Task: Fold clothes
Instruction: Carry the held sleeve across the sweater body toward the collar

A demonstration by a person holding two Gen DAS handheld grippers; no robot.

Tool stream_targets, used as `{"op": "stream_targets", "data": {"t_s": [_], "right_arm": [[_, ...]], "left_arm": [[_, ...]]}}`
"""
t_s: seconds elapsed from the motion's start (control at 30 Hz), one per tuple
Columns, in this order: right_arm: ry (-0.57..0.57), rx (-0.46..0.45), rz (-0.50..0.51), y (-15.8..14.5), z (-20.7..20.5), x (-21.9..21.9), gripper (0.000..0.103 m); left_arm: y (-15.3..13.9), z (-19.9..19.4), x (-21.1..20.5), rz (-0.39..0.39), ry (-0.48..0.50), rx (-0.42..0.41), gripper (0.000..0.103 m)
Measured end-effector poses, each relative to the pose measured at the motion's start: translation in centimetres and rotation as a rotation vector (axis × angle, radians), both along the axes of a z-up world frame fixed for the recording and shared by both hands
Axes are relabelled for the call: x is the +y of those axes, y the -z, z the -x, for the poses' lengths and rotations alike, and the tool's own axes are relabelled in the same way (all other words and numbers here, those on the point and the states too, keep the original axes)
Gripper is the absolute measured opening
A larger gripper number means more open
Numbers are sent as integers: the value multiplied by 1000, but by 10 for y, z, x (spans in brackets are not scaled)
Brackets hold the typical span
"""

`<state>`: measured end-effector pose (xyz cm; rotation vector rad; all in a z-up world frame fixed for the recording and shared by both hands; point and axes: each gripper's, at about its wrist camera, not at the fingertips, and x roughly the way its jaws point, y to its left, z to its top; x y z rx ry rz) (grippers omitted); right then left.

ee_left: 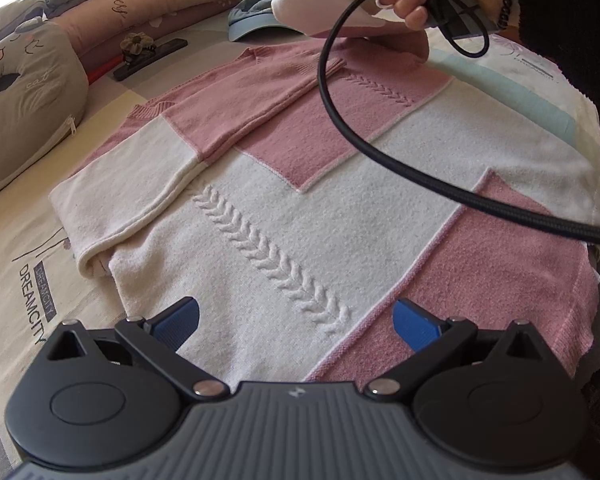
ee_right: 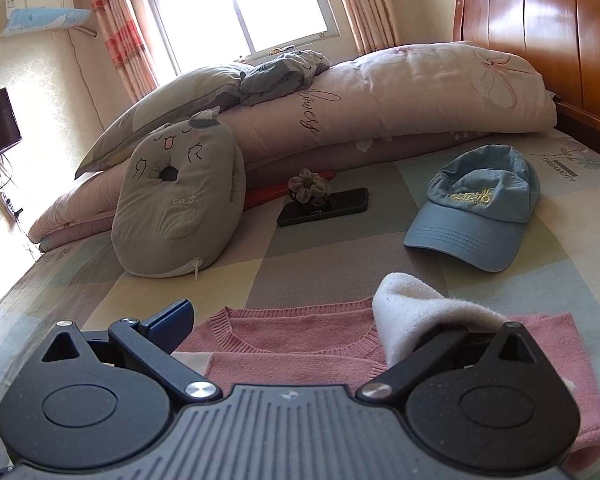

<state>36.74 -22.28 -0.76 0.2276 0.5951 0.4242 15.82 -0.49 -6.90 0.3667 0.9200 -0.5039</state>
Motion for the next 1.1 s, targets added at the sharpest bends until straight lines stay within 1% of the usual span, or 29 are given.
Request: {"op": "stream_targets", "data": {"t_s": [0.13,0.3,0.43,0.63,0.77,0.93,1.1], "right_arm": [[-38,4,12,3,2,17,103],[-81,1,56,6,5,37,103],[-98,10,67,11,4,47,103],[-91,45,36,20,-2,53,103],[-116,93,61,32,-6,59,103],[-133,138,88,52,4,53,103],[-107,154,82,60,17,30,103]], "left_arm": [[1,1,3,2,-7,4,102],[4,3,5,-4,-15,10,102],[3,3,7,0,-19,9,102],[2,4,10,-3,-34,13,102],[3,4,11,-6,-42,18,102],[4,5,13,3,-46,19,102],[5,4,13,3,-46,22,102]]}}
